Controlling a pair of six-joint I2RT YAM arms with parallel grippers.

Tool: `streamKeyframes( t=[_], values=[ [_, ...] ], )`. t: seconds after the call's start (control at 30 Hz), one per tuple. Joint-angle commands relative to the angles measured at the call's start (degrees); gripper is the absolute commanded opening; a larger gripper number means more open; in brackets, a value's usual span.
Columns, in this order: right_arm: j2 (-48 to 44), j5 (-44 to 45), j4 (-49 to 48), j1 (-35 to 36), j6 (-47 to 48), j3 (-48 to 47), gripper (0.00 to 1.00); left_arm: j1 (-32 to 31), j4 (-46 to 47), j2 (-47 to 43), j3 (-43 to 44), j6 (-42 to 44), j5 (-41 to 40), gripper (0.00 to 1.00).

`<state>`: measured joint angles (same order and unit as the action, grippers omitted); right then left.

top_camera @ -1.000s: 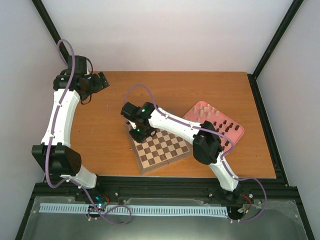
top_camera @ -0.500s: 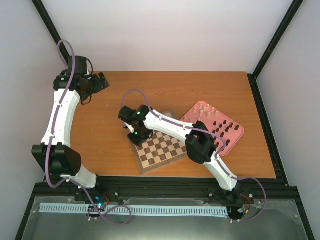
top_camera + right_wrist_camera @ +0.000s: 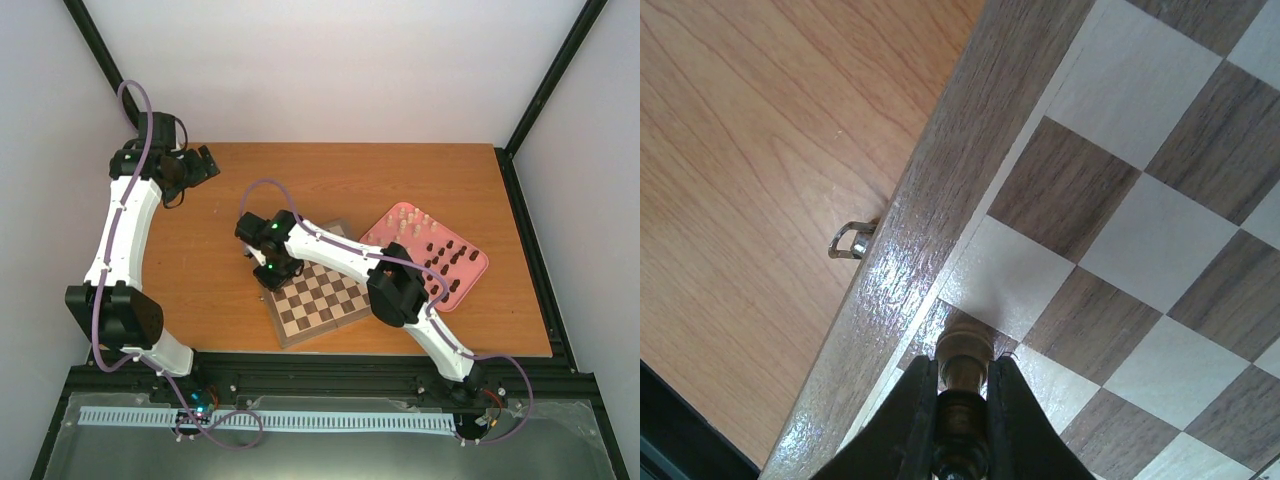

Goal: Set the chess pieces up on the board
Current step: Place the chess piece on the chessboard.

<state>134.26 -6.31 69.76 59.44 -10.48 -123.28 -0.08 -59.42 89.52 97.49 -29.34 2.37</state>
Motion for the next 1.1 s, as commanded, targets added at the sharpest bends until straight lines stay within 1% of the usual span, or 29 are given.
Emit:
streamKeyframes(
  t=[0.0, 0.37, 0.57, 0.77, 0.87, 1.07],
  values=[
    [1.2, -0.3, 1.0, 0.8, 0.5, -1.3, 0.03, -0.3, -0.2, 0.0, 0.2, -0.3, 0.3, 1.00],
    [2.0, -0.5, 1.4, 1.2, 0.5, -1.2, 0.06, -0.4, -0.2, -0.3, -0.1, -0.2, 0.5, 1.00],
    [1.8, -0.2, 1.5, 1.3, 0.4, -1.1, 0.24, -0.3, 0.0, -0.4, -0.5, -0.1, 0.8, 1.00],
    [0.8, -1.5, 0.4, 1.8, 1.8, -0.4, 0.48, -0.3, -0.2, -0.7, -0.7, 0.1, 0.5, 1.00],
    [0.5, -2.0, 0.3, 1.9, 2.2, -0.3, 0.55, -0.4, -0.1, -0.8, -0.7, 0.2, 0.5, 1.00],
    [-0.6, -2.5, -0.7, 1.9, 2.3, 0.9, 0.57, -0.4, -0.1, -1.1, -1.0, 0.2, 0.5, 1.00]
  ],
)
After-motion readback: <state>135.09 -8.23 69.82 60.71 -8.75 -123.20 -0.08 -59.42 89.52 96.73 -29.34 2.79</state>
